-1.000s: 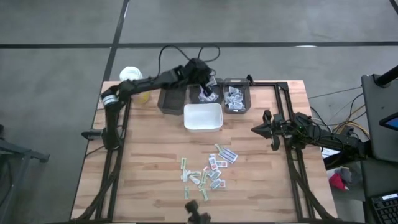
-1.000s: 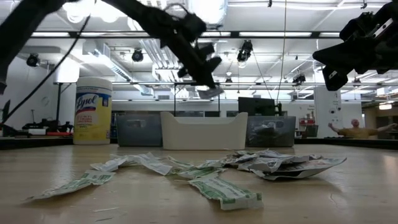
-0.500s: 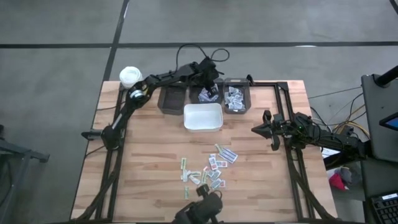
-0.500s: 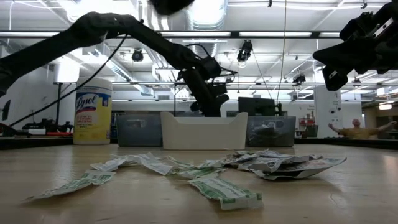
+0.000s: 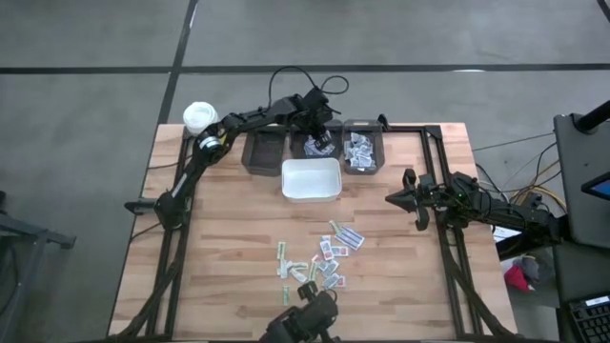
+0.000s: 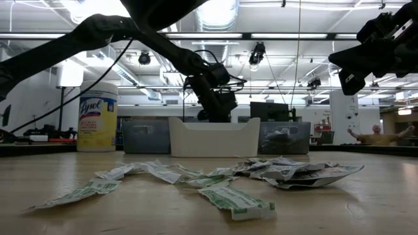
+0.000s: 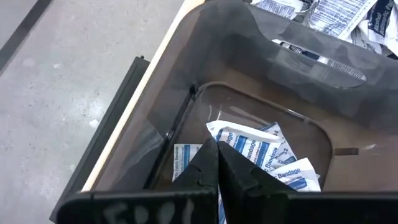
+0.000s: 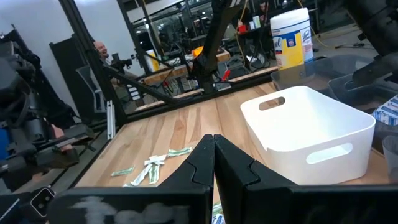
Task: Pick & Place First Aid Supplies
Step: Put the blue bandage pack into the middle black bin
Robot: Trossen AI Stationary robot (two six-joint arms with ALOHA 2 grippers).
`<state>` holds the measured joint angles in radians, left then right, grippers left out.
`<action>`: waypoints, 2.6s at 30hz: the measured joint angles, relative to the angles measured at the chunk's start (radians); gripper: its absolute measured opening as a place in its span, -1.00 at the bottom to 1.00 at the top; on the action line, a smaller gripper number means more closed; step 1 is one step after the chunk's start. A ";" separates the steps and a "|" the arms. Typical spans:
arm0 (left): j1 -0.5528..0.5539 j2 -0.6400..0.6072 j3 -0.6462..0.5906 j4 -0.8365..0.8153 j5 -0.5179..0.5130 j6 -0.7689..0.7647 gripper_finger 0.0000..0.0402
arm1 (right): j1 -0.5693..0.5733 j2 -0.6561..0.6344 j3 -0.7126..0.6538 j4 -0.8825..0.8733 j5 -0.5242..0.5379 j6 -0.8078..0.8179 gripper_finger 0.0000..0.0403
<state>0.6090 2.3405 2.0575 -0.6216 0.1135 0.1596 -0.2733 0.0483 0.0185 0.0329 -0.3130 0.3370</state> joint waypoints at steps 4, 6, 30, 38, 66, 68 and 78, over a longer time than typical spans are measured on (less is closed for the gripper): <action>0.000 0.000 0.000 0.000 0.000 -0.005 -0.99 | 0.000 0.000 0.000 0.000 0.000 0.001 -0.96; -0.002 0.000 0.000 0.000 0.000 -0.012 -0.96 | 0.000 0.000 0.000 0.000 0.000 0.001 -0.96; -0.064 -0.209 0.000 -0.119 0.008 -0.116 -0.30 | 0.000 0.000 0.000 0.000 0.001 0.000 -0.96; -0.236 -0.324 0.000 -0.158 0.010 -0.116 -0.30 | 0.000 0.000 0.000 0.000 0.000 0.000 -0.96; -0.694 -0.106 -0.067 0.028 -0.246 0.065 -0.30 | 0.000 0.000 0.000 -0.001 0.000 0.000 -0.96; -0.694 -0.086 -0.069 0.026 -0.231 0.064 -0.30 | 0.000 0.000 0.000 -0.002 0.000 0.000 -0.96; -0.694 -0.009 -0.069 0.042 -0.207 0.039 -0.30 | 0.000 0.000 0.000 -0.002 -0.001 0.004 -0.96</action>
<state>-0.0845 2.3312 1.9884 -0.5795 -0.0940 0.1985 -0.2729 0.0486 0.0185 0.0314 -0.3135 0.3408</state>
